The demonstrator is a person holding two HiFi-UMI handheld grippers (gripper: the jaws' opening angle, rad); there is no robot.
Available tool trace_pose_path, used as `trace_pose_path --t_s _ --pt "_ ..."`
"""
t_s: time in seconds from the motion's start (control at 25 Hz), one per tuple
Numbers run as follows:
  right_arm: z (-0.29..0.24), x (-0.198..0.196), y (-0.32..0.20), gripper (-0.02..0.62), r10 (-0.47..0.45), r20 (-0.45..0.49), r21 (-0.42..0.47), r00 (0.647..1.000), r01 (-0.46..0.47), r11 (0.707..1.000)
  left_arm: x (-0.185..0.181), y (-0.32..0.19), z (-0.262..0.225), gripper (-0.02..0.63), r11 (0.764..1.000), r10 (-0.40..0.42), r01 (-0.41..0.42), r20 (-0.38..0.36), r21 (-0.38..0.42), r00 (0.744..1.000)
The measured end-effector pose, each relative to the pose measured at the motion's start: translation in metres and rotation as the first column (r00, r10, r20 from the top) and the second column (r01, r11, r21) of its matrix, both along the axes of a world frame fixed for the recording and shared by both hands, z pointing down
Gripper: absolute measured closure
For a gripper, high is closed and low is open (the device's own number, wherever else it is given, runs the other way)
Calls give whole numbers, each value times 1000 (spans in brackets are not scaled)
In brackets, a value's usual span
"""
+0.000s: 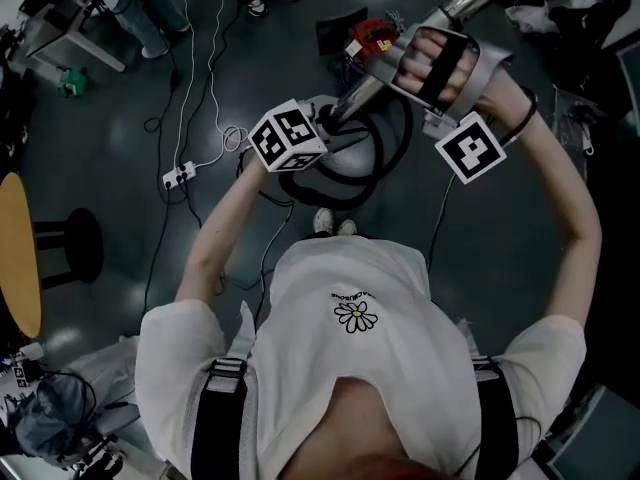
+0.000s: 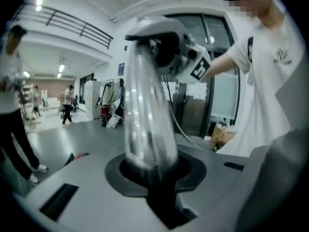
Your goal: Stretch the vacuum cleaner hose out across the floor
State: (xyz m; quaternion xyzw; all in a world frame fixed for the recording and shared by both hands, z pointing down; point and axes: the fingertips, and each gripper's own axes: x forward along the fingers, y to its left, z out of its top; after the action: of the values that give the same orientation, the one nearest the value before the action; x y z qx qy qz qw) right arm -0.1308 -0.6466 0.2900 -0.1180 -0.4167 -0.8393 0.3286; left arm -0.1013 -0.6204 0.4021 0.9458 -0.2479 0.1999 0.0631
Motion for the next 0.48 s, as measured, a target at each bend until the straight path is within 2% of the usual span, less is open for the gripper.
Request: trace_pose_path --t_s 0.04,0.08,0.2,0.28,0.4,0.48 --pt "2 -1 4 410 -11 -6 -6 1000 11 1000 1 4 -2 518 1000 -11 10 -58 -29 998" --pt "4 -1 8 410 -14 -13 -11 1000 14 1000 2 7 -2 520 999 -25 21 -92 -44 995" --pt "11 1 14 410 -10 -48 -34 999 8 999 7 15 3 522 996 -61 53 -124 -67 990" --pt "12 0 15 406 -38 -53 -53 998 35 998 9 16 4 522 995 -79 69 -139 -76 987" --pt "0 -11 13 357 -79 37 -85 996 82 993 3 10 2 522 992 -116 106 -143 -75 983" --pt "-24 -12 -1 314 3 167 -128 986 19 992 -6 8 4 522 985 -159 146 -149 -94 976"
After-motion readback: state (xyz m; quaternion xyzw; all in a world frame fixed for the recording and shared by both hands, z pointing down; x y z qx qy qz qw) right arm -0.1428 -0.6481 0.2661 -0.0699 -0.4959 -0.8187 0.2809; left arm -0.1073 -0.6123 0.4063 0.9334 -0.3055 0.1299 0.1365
